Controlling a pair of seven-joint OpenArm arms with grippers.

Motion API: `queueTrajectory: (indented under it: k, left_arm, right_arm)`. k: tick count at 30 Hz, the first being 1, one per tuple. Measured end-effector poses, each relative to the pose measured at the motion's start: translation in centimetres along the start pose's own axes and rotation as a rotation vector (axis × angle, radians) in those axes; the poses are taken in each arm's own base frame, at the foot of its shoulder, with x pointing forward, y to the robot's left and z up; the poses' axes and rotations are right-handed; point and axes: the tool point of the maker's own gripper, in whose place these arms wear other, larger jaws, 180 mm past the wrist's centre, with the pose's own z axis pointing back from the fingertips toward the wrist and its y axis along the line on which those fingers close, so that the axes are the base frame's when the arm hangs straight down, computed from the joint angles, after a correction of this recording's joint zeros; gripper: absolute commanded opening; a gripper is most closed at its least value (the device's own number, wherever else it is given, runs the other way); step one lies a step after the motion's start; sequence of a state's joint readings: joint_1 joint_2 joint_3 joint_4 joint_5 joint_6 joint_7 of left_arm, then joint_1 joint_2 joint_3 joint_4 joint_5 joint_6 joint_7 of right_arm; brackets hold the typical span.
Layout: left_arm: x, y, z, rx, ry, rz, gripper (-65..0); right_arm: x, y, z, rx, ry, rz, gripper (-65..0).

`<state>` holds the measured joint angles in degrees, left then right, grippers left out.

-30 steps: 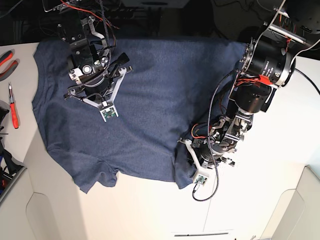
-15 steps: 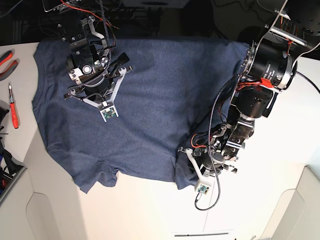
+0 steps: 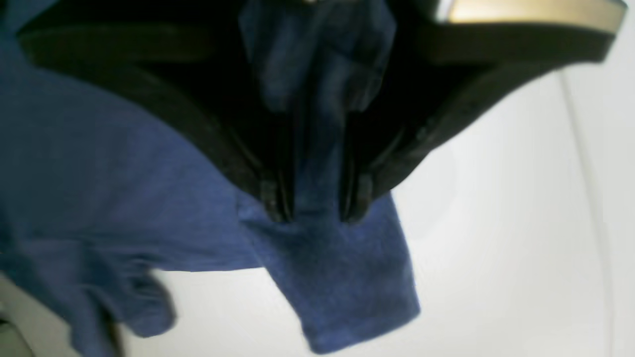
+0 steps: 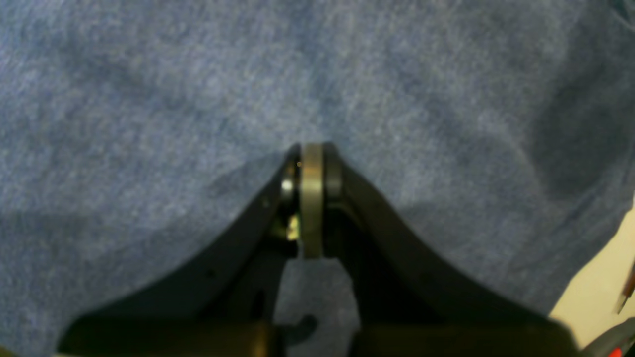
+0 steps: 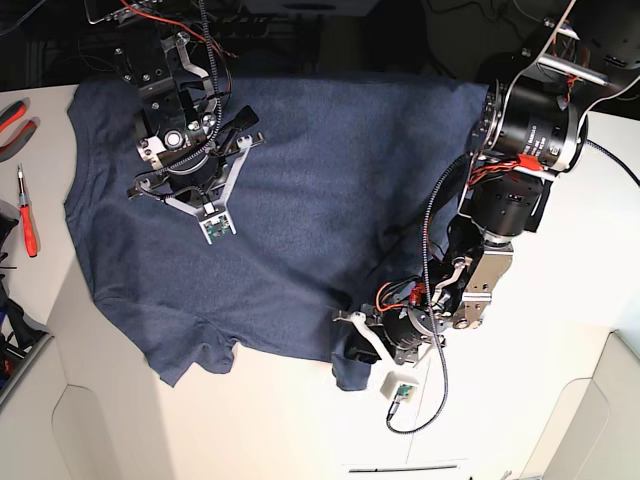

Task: Layout the t-shirt on the table in an organized manner, then fold the t-shirt properly

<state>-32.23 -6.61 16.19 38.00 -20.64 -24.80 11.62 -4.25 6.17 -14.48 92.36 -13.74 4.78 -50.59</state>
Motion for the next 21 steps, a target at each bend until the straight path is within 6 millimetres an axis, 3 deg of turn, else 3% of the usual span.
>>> queueTrajectory:
  k: [11,16,18,21]
  left_arm:
    - [-0.5,-1.3,0.1,-0.069,0.005,-0.006,-42.4]
    - [-1.8,-3.3,0.6,-0.179,0.024,-0.013,-42.4]
    - [-0.8,-3.9,0.9,-0.230,-0.033,-0.007,-42.4]
    - [2.4,-2.2,1.7,-0.193,-0.174,0.039,-42.4]
  right_arm:
    - [0.0,0.0,0.0,0.000,0.000,0.000,-65.0]
    - [0.0,0.0,0.0,0.000,0.000,0.000,-65.0]
    - [0.0,0.0,0.0,0.000,0.000,0.000,-65.0]
    - [0.0,0.0,0.0,0.000,0.000,0.000,-65.0]
